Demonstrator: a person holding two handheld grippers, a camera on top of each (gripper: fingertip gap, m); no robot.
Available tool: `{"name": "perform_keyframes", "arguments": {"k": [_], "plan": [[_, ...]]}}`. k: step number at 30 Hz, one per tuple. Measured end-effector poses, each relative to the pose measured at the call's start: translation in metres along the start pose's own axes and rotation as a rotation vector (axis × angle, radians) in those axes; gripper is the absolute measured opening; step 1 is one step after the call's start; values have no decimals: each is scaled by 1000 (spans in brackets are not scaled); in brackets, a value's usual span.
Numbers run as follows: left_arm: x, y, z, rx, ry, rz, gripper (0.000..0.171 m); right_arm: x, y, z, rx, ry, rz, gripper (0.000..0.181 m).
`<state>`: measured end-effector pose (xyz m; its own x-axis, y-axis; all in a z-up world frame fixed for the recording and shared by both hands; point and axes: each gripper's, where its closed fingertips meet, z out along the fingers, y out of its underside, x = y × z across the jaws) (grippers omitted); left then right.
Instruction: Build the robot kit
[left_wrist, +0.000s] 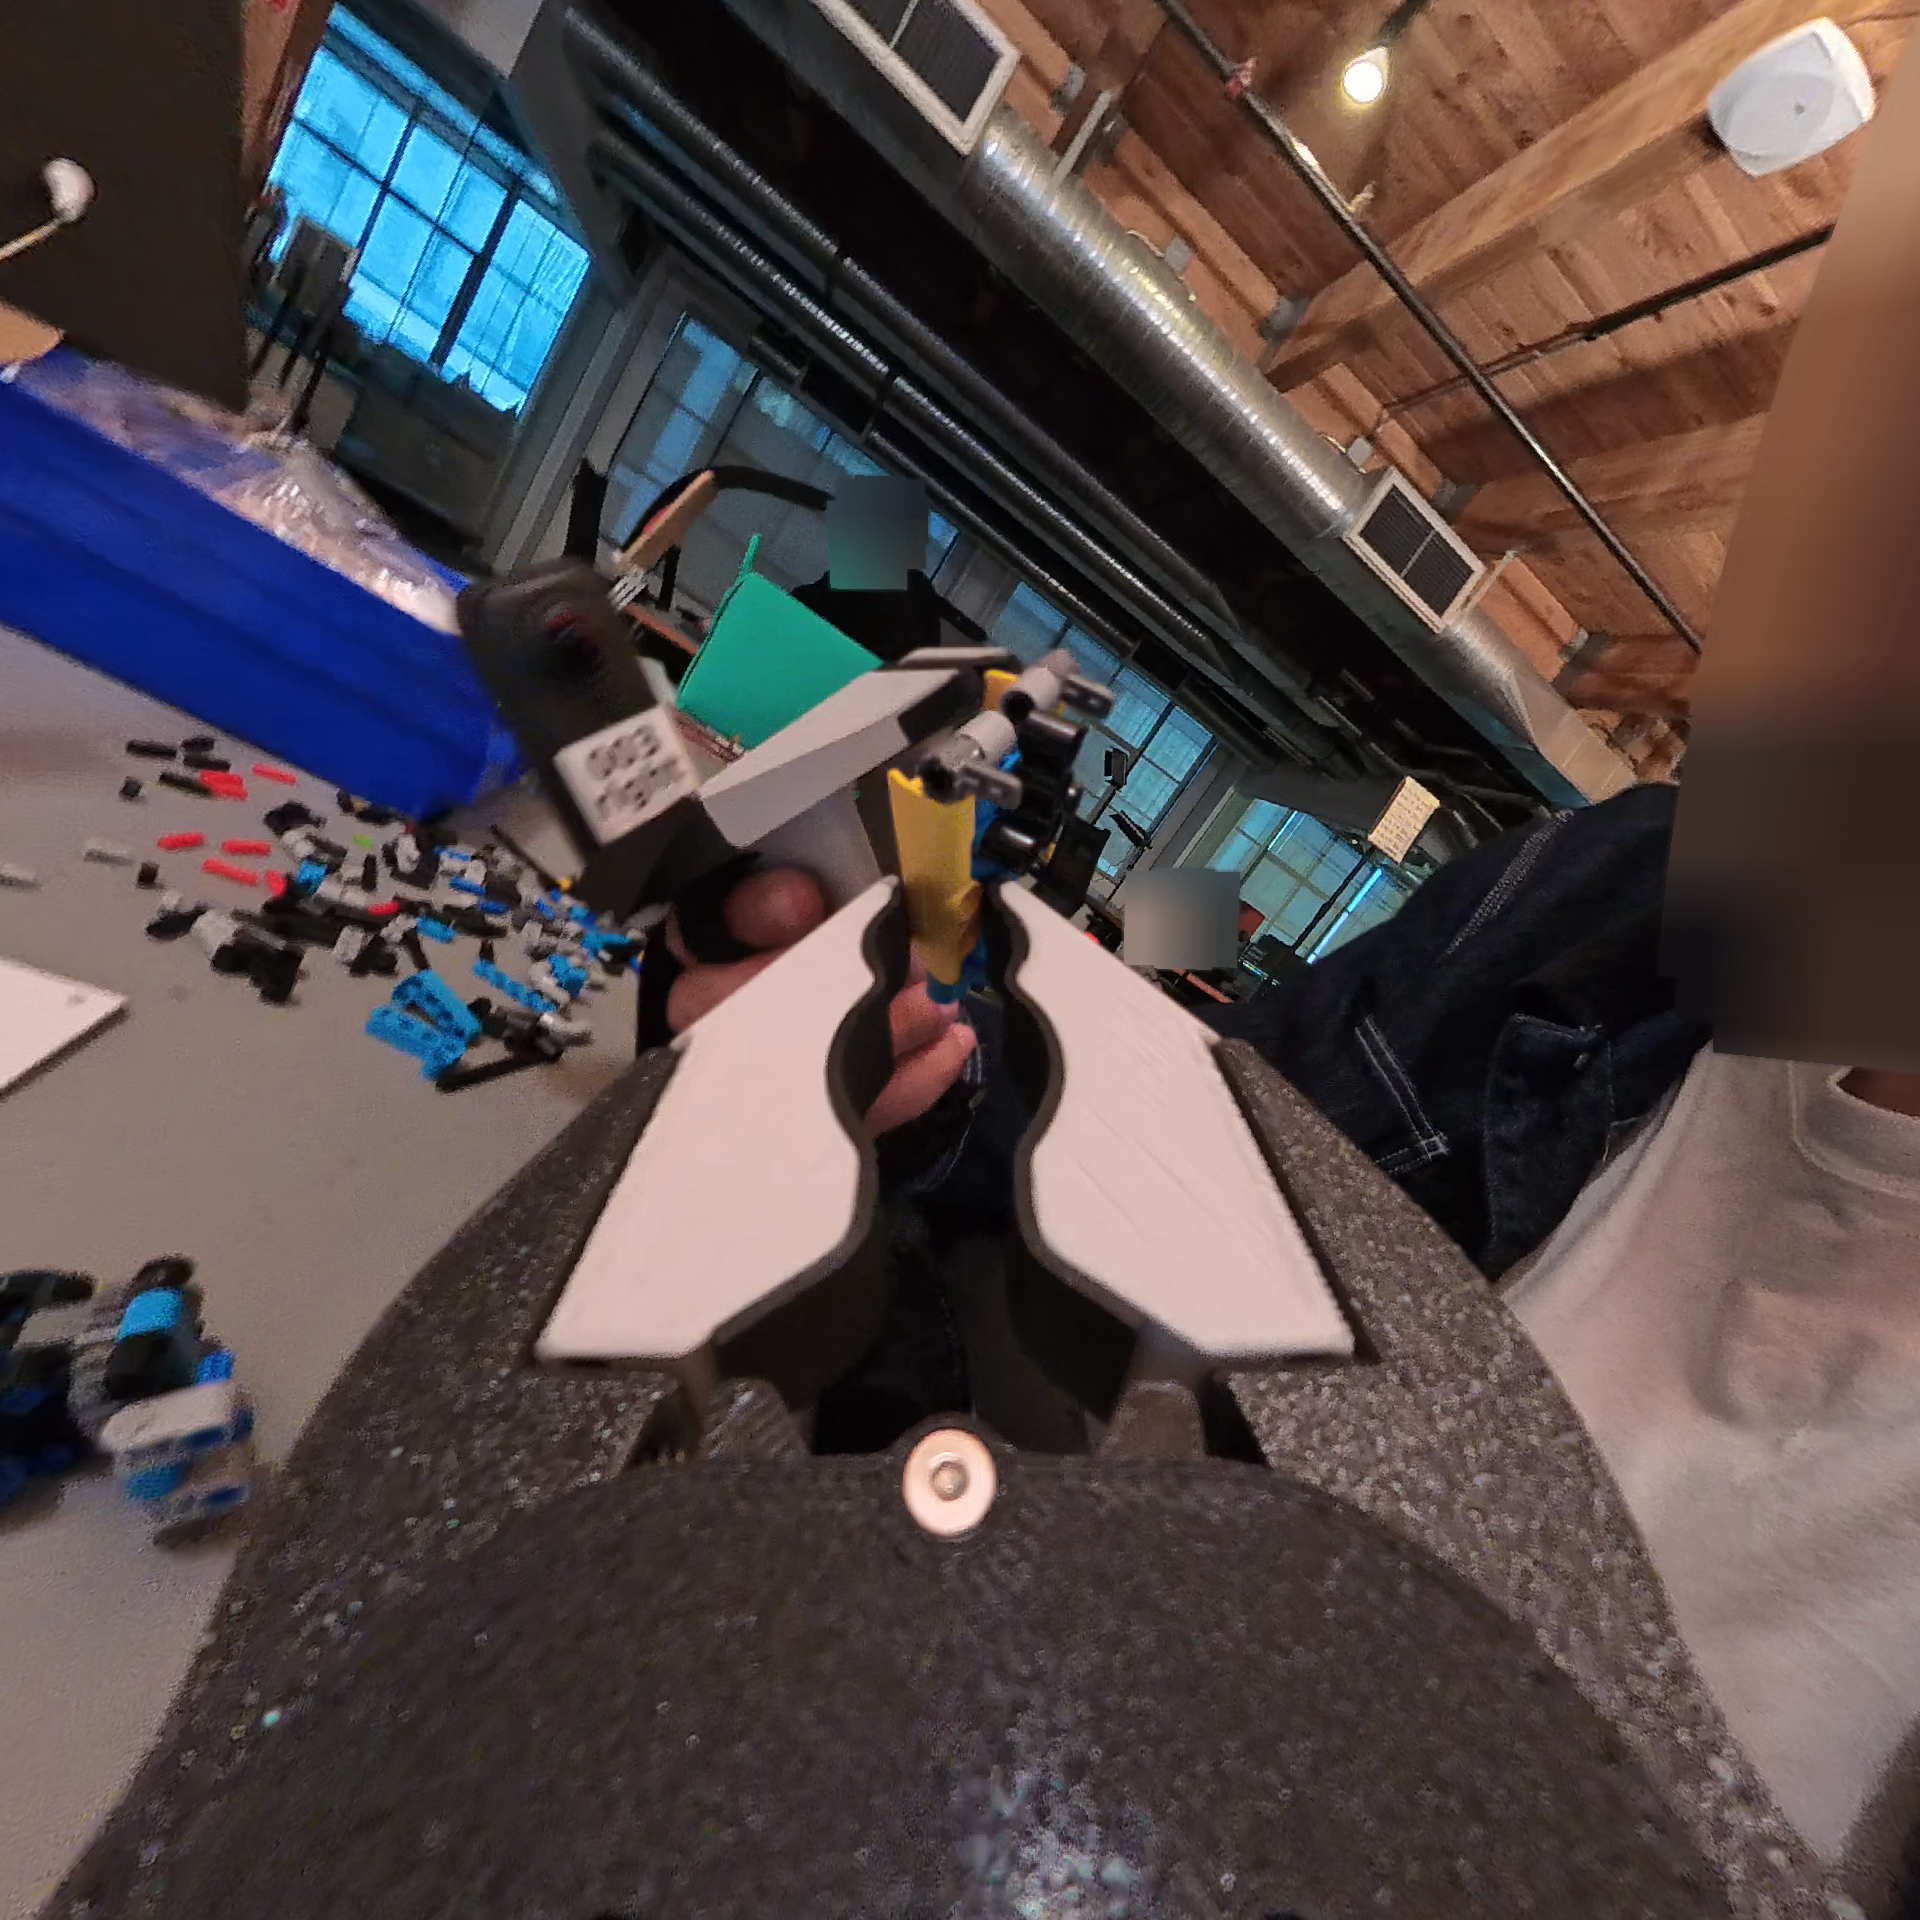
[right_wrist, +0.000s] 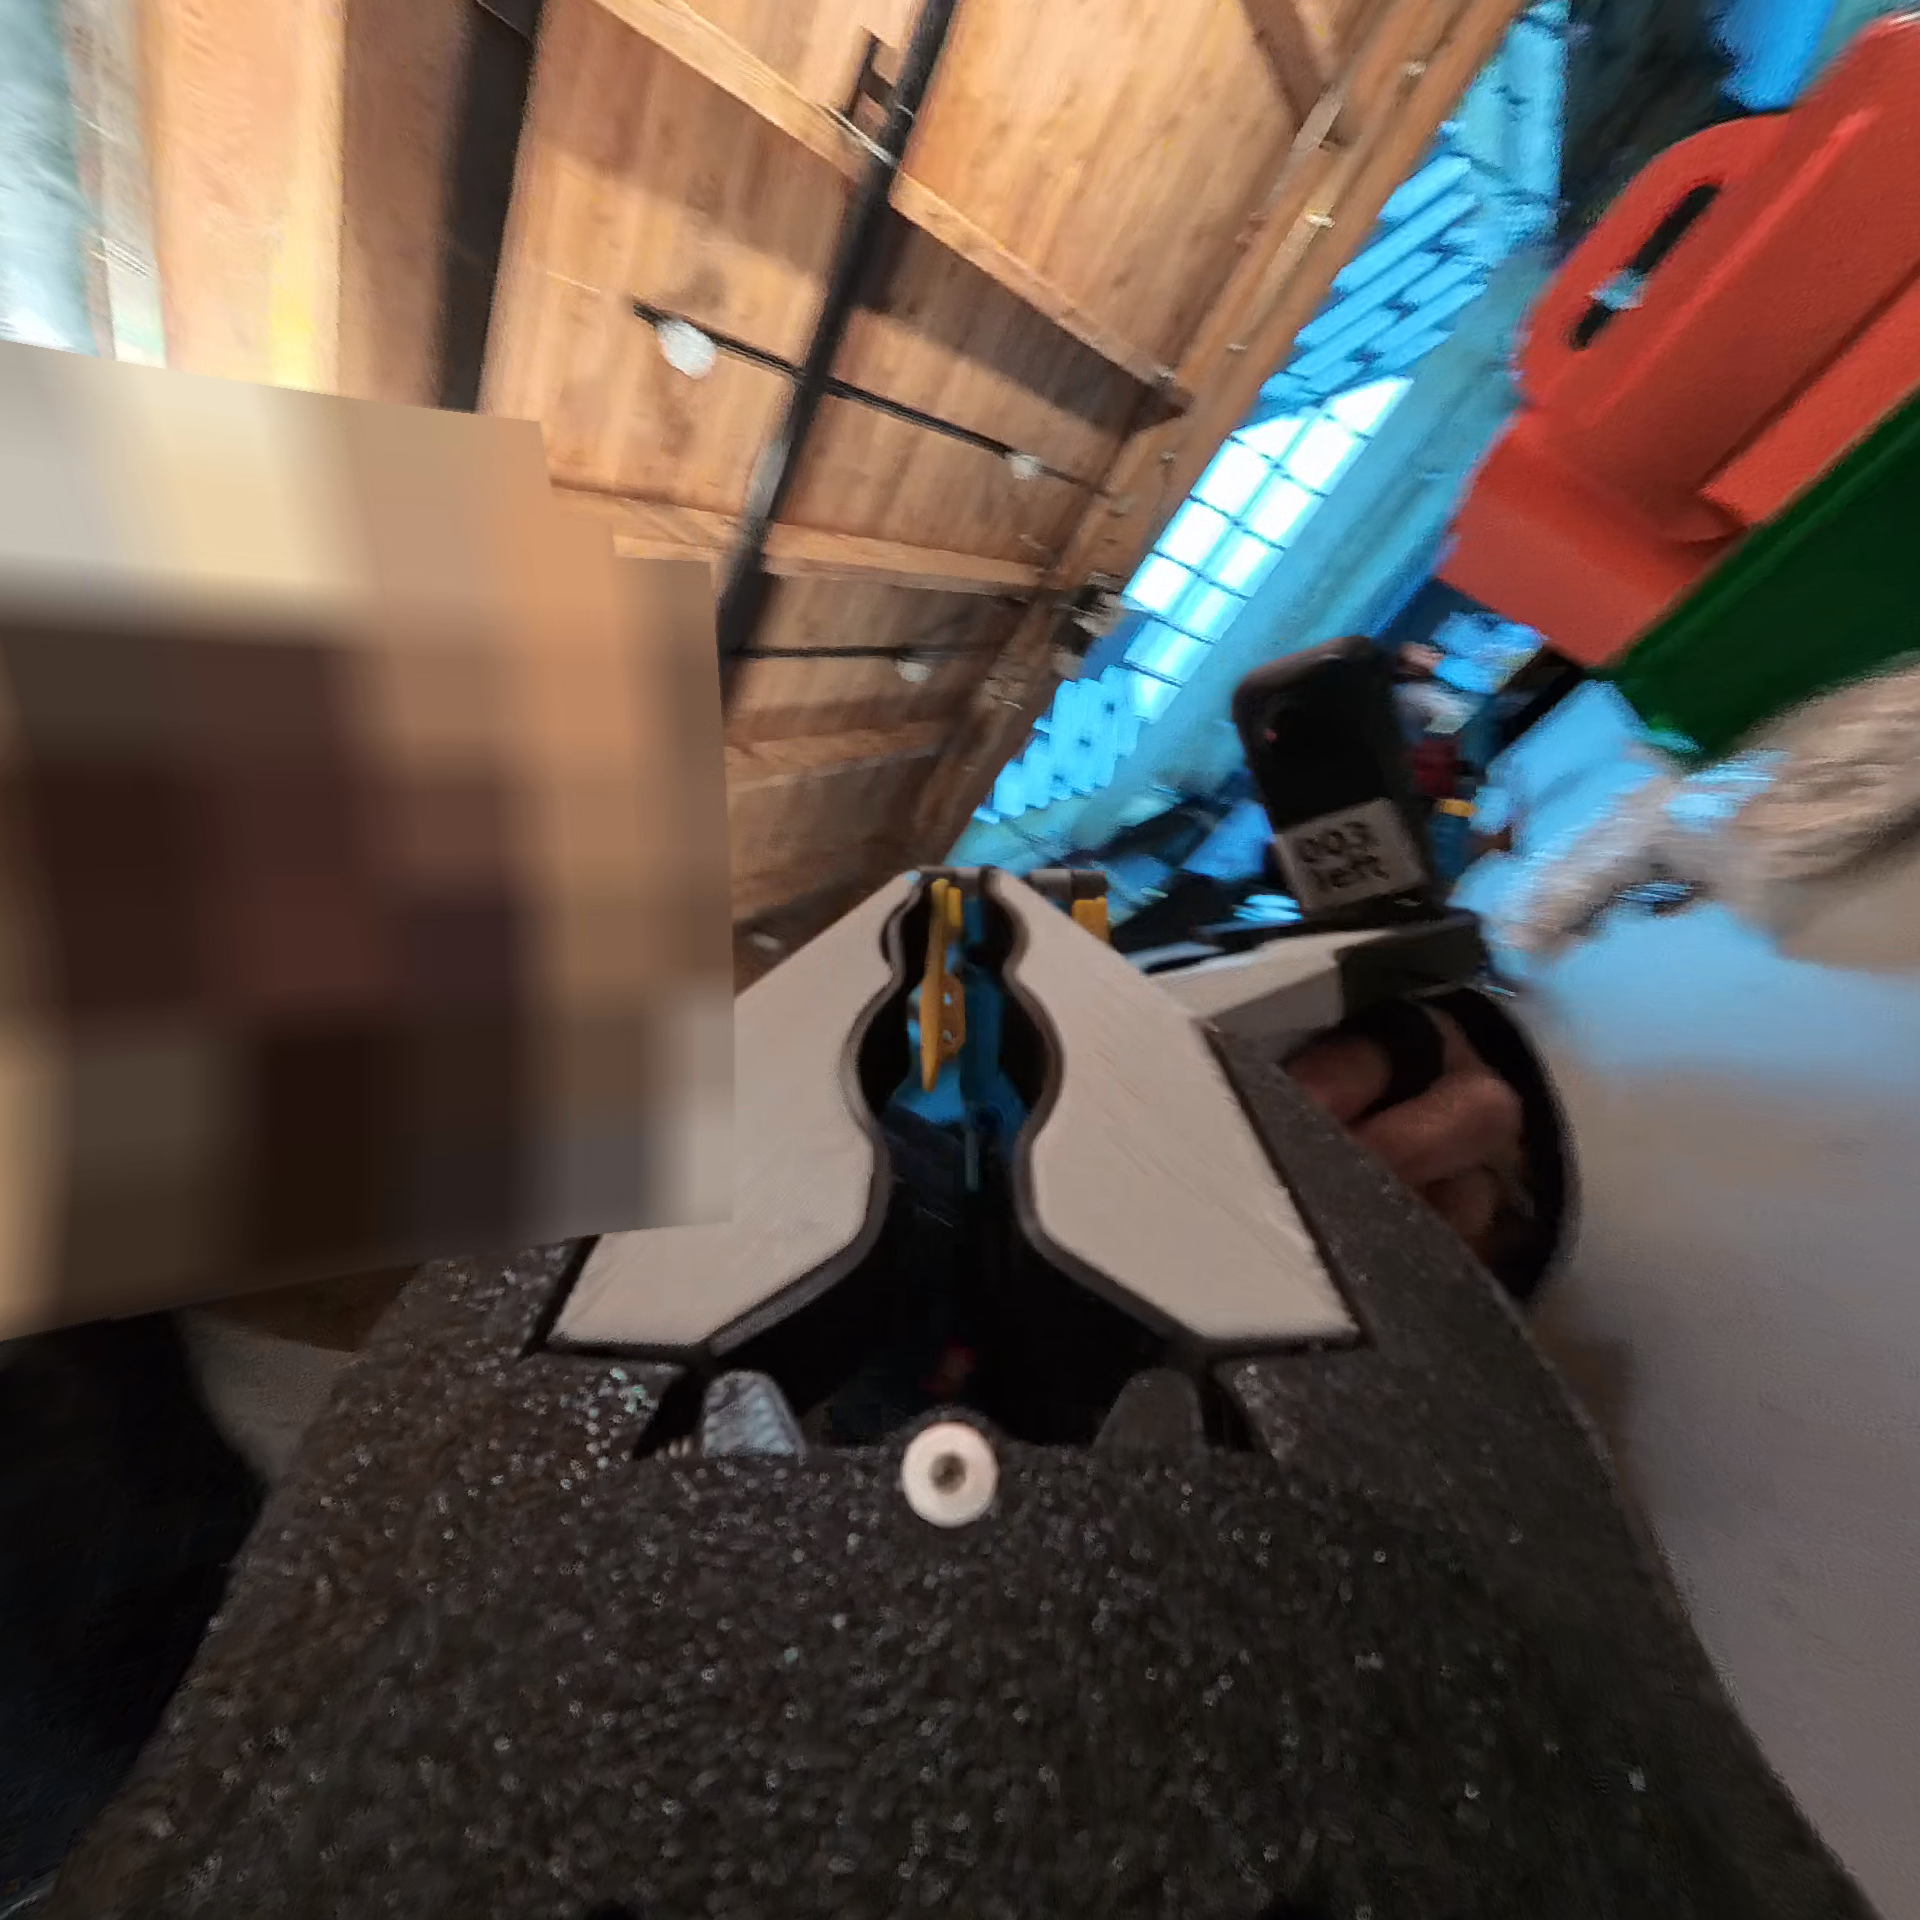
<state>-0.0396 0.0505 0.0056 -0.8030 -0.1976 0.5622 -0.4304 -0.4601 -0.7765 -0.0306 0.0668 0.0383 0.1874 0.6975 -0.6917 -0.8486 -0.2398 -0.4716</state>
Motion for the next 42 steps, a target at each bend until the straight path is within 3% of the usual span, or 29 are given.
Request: {"name": "perform_keyframes", "arguments": {"k": [1, 7, 13, 23, 27, 30, 35, 42], "plan": [[-3, 0, -3, 2, -5, -16, 12, 4, 2, -3, -38, 64, -60, 15], [-16, 5, -9, -42, -83, -44, 11, 18, 5, -19, -202, 366, -437, 20], [-44, 9, -16, -58, -243, -31, 12, 46, 7, -27, -276, 556, -542, 12], [-59, 4, -23, -93, -444, 200, 12, 55, 3, -28, -145, 502, -272, 13], [-60, 5, -23, -89, -432, 157, 12, 56, 5, -29, -191, 534, -342, 14], [-59, 2, -24, -56, -412, 98, 12, 61, 12, -31, -266, 573, -404, 30], [-57, 7, -21, -80, -394, 71, 12, 69, 17, -34, -345, 659, -580, 14], [-40, -4, -16, -25, -321, 123, 17, 52, 18, -23, -218, 420, -240, 12]]}}
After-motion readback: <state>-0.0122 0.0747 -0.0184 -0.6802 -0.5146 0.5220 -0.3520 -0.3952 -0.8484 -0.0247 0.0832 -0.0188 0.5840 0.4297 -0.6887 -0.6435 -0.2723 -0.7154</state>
